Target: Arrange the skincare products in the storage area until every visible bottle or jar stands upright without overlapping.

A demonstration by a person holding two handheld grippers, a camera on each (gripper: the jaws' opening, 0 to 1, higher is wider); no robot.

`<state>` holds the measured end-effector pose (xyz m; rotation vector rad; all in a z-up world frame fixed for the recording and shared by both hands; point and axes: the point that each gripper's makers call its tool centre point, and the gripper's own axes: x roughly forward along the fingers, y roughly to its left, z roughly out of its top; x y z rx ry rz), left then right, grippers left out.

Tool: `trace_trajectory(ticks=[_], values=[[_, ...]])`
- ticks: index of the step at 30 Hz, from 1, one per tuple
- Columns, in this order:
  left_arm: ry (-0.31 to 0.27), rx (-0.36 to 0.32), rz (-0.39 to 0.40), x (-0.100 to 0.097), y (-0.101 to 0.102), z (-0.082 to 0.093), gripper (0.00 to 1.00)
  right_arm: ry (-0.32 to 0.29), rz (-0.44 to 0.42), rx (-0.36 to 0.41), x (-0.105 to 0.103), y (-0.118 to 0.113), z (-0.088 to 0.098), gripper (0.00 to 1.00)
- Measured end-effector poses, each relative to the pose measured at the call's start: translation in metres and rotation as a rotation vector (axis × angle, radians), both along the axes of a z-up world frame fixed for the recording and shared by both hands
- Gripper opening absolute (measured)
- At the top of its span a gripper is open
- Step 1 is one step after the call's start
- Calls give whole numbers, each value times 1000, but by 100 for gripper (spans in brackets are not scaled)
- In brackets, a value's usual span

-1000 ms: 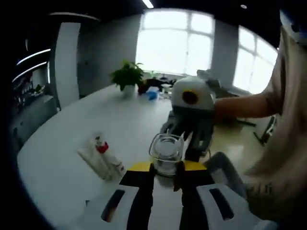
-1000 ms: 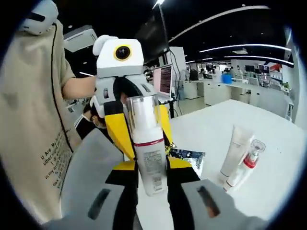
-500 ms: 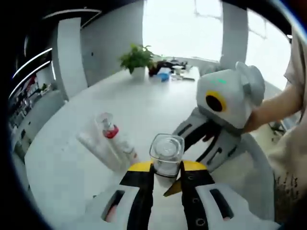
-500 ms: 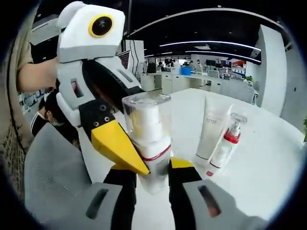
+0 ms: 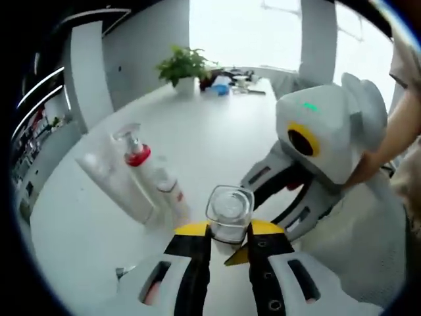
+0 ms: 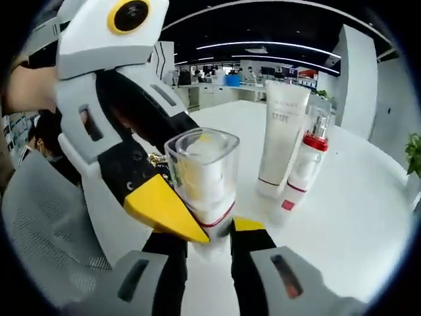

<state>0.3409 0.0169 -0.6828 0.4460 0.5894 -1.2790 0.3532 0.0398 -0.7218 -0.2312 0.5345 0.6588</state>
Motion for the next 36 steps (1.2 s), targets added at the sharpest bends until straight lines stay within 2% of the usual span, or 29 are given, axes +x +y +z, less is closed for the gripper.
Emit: trace_trajectory(ticks=[9,18,26,31,33,36], values=[[-5,39,-31,4,-3,-21,17,50,-33,-4,5,-2,-22,24],[1,44,-50,5,-3,-29,17,59,-31,-22,5,-3,-30,24],[-9,31,-79,9,-4,-29,17,55,-65,25,8,-6,-28,25],[-23,21,-82,25,-5,-29,17,68,-99,30,5,-15,-28,33],[-29,13,-81,31,-5,-29,17,100,-113,15,2,-22,-34,33],[-35,6,-80,39,-7,-29,17,116,-137,26,0,-29,-35,36]])
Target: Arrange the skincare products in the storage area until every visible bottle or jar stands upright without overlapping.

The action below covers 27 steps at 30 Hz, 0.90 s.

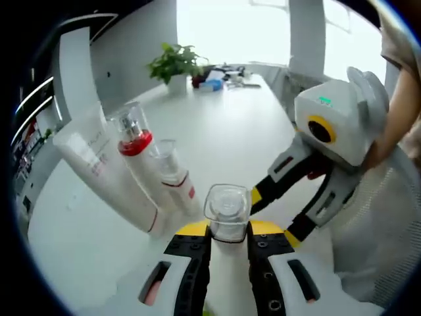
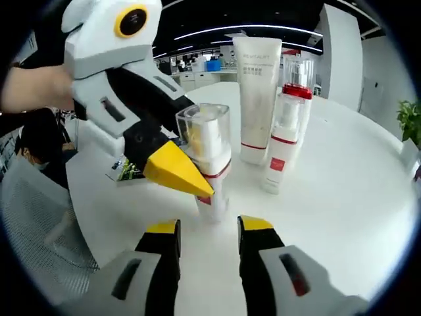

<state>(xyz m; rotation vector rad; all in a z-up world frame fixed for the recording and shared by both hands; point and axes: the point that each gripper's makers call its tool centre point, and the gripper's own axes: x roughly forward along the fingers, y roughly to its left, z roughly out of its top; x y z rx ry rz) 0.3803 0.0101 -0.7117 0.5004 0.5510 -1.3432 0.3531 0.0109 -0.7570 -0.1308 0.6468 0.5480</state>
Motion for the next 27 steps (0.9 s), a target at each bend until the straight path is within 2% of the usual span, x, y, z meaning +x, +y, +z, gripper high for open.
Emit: trace_trajectory(ticks=[5,13,16,27], values=[[-8,-10,8,15,-2,0,17,11,-60,54,2,-5,5,46],[-28,-11,20,38,-7,-1,17,23,-95,94,-1,-16,11,62],[-31,-14,29,46,-8,-2,17,28,-99,107,-2,-20,14,71],[-30,-14,-1,56,-14,-2,17,19,-105,120,-5,-38,23,86]])
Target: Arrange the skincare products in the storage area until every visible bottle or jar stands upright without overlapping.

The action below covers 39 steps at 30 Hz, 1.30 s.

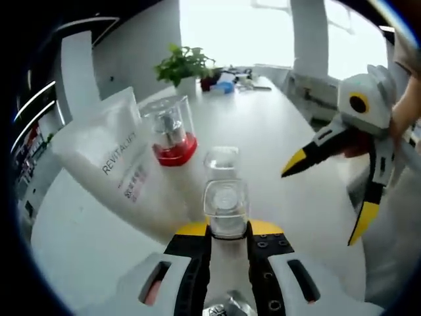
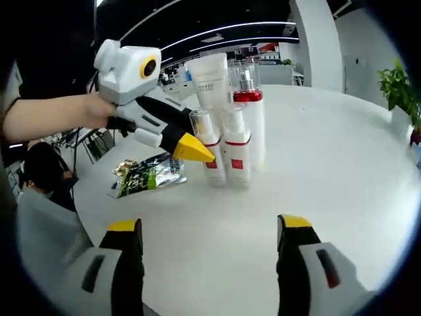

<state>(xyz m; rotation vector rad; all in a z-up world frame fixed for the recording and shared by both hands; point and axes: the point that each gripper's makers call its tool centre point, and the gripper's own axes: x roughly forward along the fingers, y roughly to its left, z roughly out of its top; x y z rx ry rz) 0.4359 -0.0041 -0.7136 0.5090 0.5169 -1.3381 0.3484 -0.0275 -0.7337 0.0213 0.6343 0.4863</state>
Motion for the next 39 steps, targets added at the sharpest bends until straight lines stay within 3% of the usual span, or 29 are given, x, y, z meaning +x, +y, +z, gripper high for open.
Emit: trace_trajectory(ticks=[21,34,39], values=[[-1,16,-29,6,-4,-7,18,10,0,0,-5,-6,-3,87],[12,35,-11,-5,6,-1,33,9,11,-13,-7,-5,2,88],[33,40,51,-16,24,3,43,-6,13,-10,-9,-5,11,91]])
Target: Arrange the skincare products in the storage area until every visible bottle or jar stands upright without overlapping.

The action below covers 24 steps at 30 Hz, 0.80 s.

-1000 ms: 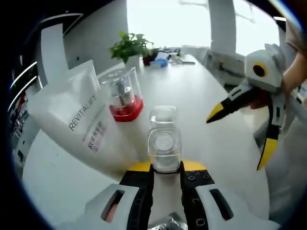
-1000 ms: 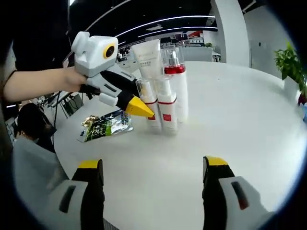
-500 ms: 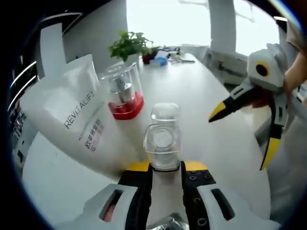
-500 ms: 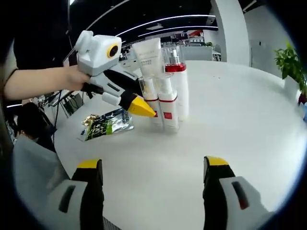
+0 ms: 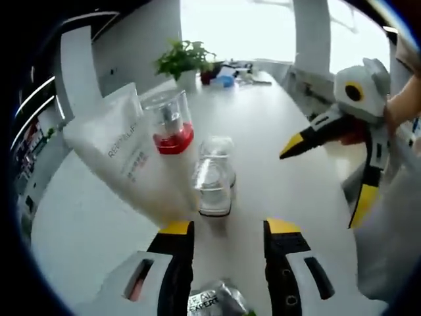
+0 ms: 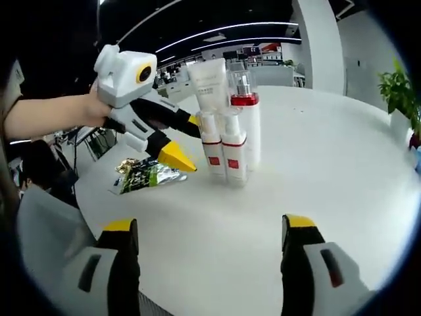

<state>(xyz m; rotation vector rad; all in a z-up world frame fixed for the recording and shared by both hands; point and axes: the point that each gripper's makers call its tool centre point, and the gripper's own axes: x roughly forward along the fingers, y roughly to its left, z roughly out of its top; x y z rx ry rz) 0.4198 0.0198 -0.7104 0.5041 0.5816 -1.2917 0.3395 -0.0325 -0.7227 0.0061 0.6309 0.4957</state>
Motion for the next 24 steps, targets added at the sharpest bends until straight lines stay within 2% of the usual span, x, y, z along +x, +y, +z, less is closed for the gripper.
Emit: trace_trajectory(ticks=[2,6,11,24], values=[[24,-3,31,-7,8,1,48,-8,-1,3,-1,0,3,93],[24,14,68,-14,26,1,58,-14,3,3,-2,0,8,98],[51,10,136,-25,46,4,62,-18,10,1,-5,0,12,99],[90,-39,283,-52,79,17,80,-35,19,18,-16,4,28,99]])
